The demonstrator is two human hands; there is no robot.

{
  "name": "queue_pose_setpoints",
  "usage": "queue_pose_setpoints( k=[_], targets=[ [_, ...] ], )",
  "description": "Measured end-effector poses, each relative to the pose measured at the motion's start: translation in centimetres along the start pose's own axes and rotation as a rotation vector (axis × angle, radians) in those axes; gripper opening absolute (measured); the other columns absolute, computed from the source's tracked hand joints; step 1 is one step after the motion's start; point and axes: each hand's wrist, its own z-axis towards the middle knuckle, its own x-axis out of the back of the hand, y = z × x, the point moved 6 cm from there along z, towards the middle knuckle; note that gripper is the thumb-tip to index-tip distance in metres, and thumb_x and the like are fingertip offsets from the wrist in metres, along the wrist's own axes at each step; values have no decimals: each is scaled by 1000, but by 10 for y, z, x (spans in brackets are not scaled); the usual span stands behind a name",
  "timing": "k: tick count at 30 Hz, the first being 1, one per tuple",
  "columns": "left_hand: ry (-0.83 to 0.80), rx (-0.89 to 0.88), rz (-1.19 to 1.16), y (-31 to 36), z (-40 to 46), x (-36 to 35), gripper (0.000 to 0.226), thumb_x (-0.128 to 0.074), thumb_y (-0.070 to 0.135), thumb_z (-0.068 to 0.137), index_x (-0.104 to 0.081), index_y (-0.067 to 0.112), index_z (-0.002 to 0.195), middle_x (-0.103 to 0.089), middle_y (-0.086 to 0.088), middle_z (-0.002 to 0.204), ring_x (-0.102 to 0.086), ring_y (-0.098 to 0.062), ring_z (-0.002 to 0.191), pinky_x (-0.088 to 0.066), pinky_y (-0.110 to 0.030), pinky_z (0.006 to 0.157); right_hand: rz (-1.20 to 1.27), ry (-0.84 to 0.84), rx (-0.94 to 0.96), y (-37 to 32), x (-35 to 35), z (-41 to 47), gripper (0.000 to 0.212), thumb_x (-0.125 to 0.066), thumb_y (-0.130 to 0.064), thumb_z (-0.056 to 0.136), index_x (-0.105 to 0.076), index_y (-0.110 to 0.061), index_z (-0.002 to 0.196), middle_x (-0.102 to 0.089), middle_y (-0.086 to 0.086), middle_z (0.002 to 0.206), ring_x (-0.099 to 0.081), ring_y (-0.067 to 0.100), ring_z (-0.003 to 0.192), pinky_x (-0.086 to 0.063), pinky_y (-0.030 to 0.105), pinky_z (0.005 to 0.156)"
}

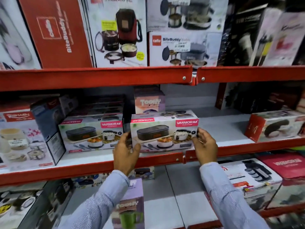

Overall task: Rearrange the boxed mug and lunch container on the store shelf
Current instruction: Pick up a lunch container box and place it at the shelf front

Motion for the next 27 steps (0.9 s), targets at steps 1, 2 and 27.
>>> queue_pose_setpoints(
  k=[1, 2, 27],
  targets=[
    [35, -19, -9, 2, 1, 7, 46, -73, 15, 87, -60, 17, 132, -69, 10, 108, -68, -6, 91, -41, 4, 75, 5, 24, 27, -8, 3, -2, 37, -68, -10, 90, -66, -12, 127, -73, 4, 117, -69, 14, 101, -47, 5, 76],
    [63, -31, -16, 4, 2, 15, 45, -73, 16, 87, -61, 18, 131, -69, 11, 108, -66, 1, 88, -42, 6, 72, 13, 38, 50, -15, 3, -3, 36, -69, -10, 90, -67, -13, 126, -72, 1, 113, -68, 6, 94, -45, -2, 72],
    [299, 100, 213, -121, 6, 219, 30, -68, 16, 92, -57, 17, 120, -74, -9, 118, -71, -27, 99, -56, -37, 87, 103, -373, 41, -41, -210, -118, 31, -76, -7, 84, -67, -30, 103, -75, -5, 97, -70, -8, 88, -48, -2, 65]
  ],
)
